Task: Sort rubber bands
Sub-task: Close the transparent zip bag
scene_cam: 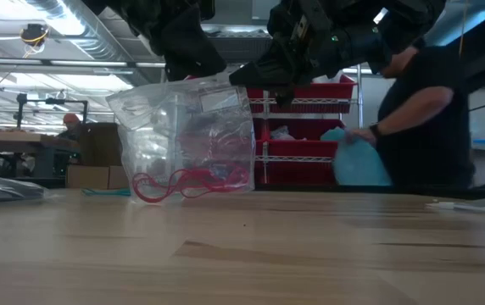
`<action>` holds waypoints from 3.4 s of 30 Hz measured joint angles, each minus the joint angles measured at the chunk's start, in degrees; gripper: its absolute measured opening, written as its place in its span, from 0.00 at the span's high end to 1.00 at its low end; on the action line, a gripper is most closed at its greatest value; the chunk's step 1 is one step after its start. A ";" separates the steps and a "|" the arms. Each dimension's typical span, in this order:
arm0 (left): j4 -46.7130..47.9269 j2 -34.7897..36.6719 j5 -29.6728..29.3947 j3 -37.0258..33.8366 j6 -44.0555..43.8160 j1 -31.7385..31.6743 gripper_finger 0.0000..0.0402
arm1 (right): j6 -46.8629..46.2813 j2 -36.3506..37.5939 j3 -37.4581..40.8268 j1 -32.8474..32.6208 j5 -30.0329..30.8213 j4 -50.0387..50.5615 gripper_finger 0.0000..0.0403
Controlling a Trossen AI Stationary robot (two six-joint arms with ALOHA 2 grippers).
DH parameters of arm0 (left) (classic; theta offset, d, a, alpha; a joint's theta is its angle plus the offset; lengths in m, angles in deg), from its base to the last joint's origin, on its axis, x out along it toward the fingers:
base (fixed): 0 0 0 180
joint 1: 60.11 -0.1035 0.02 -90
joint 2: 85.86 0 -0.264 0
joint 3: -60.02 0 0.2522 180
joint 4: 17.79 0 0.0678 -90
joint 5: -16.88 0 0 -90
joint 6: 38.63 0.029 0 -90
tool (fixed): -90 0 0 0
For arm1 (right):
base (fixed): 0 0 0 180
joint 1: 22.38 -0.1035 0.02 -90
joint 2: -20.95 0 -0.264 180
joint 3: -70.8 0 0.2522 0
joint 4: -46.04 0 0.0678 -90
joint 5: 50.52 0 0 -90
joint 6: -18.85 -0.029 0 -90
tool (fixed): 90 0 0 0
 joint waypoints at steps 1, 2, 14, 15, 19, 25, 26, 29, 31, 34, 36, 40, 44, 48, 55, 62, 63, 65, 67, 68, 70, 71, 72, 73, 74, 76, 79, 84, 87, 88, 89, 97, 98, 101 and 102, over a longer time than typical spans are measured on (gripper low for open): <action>-0.03 0.00 0.01 0.00 0.00 -0.02 0.77 | 0.00 0.00 0.01 0.00 0.00 0.02 1.00; -0.04 0.00 -0.02 0.00 0.00 -0.02 0.78 | 0.00 0.00 -0.01 0.00 0.00 0.04 1.00; -0.78 -0.81 -0.02 0.00 0.15 -0.19 0.84 | 0.00 0.00 0.00 0.00 0.00 0.01 1.00; -0.58 -0.81 -0.02 0.00 0.09 -0.19 0.84 | 0.00 0.00 0.00 0.00 0.00 0.01 1.00; -0.70 -0.89 -0.02 -0.02 0.20 -0.19 0.87 | 0.00 0.00 0.01 0.00 0.00 0.00 1.00; -0.49 -1.01 -0.02 -0.02 1.16 -0.19 0.97 | 0.00 0.00 0.01 0.00 -0.02 0.01 1.00; -0.45 -1.01 0.00 -0.02 1.22 -0.19 0.98 | 0.00 0.00 0.01 0.00 0.00 0.05 1.00; -0.25 -1.01 -0.02 -0.02 1.22 -0.19 0.98 | 0.00 0.00 0.01 0.00 0.46 0.04 1.00; 0.39 -1.01 -0.12 0.00 1.03 -0.21 0.98 | -0.06 0.00 0.01 0.00 1.20 0.04 1.00; 1.23 -1.01 -0.26 0.08 0.40 0.15 0.99 | -0.20 0.00 0.01 0.02 2.14 0.04 1.00; 1.67 -1.01 -0.59 0.09 0.32 0.58 0.99 | 0.19 0.00 0.01 -0.01 3.56 0.07 1.00; 1.97 -0.98 -0.76 0.09 -0.02 1.35 0.99 | 1.07 0.00 0.01 -0.07 3.67 0.04 1.00; 3.76 -0.94 -0.76 0.13 -0.17 1.73 1.00 | 1.22 0.00 0.01 -0.06 3.78 0.22 1.00; 8.45 -1.04 0.71 -0.24 -0.68 2.14 1.00 | 1.25 0.23 0.02 0.15 4.96 0.90 1.00; 8.24 -1.01 -1.12 -0.11 -0.71 3.00 0.99 | 1.08 0.26 0.01 0.07 3.68 1.54 1.00; 7.36 -0.94 -1.76 -0.04 -0.02 2.61 0.99 | -2.68 5.83 -0.03 1.70 -3.77 12.55 1.00; 6.95 -0.94 -1.99 -0.04 0.05 2.59 0.98 | -4.01 6.26 -0.03 1.73 -3.67 14.68 1.00; 6.03 -0.95 -2.18 -0.04 0.43 2.59 0.98 | -4.96 6.24 0.09 1.64 -3.39 16.81 1.00; 5.08 -0.94 -2.18 -0.04 1.08 2.60 0.99 | -3.54 5.20 0.12 1.24 -3.43 15.06 1.00; 4.52 -0.94 -2.16 -0.04 1.14 2.61 0.99 | -3.25 4.51 0.06 0.85 -3.74 13.78 1.00; 4.15 -0.94 -2.17 -0.04 1.20 2.61 0.99 | -2.34 2.27 0.15 0.43 -4.18 11.54 0.98; 3.65 -0.95 -2.18 -0.04 1.20 2.59 0.99 | -2.22 0.86 0.18 -0.05 -4.22 9.15 0.96; 3.45 -0.95 -2.18 -0.04 1.20 2.59 0.99 | -2.18 -0.29 0.17 -0.37 -4.19 7.13 0.93; 3.68 -0.94 -2.18 -0.04 1.20 2.59 0.99 | -1.96 -1.32 0.23 -0.71 -4.11 5.19 0.90; 3.81 -0.94 -2.20 -0.04 1.18 2.59 0.99 | -1.51 -2.32 0.17 -1.14 -4.01 2.22 0.86; 3.89 -0.96 -2.20 -0.04 1.18 2.59 0.99 | -0.38 -3.10 0.12 -1.52 -3.63 -0.42 0.78; 3.87 -0.95 -2.22 -0.04 1.14 2.59 0.99 | 1.05 -3.21 -0.32 -1.48 -1.86 -0.67 0.66; 3.79 -0.95 -2.35 0.00 1.09 2.56 0.99 | 4.21 -3.02 -3.13 -1.44 2.42 3.32 0.58; 3.88 -0.94 -2.32 0.00 1.00 2.59 0.99 | 6.92 -1.22 -5.88 -1.43 -0.15 14.23 0.57; 3.79 -0.94 -2.27 0.00 0.98 2.59 0.99 | 8.13 -0.41 -7.09 -1.43 -0.26 18.30 0.57; 3.82 -0.96 -2.24 0.00 0.99 2.59 0.99 | 9.26 0.47 -8.27 -1.44 -0.01 22.65 0.57; 3.60 -0.96 -2.20 0.00 1.05 2.48 0.99 | 16.10 2.44 -11.57 -1.42 5.88 26.13 0.57; 3.44 -0.94 -2.38 0.00 1.03 2.48 0.99 | 16.44 1.93 -11.60 -1.44 5.69 24.04 0.57; 3.45 -0.95 -2.54 0.00 0.97 2.48 0.99 | 16.96 0.27 -11.55 -1.46 4.13 22.46 0.57; 3.37 -0.96 -2.53 0.00 1.02 2.48 0.99 | 16.95 -0.29 -11.53 -1.46 3.14 21.95 0.57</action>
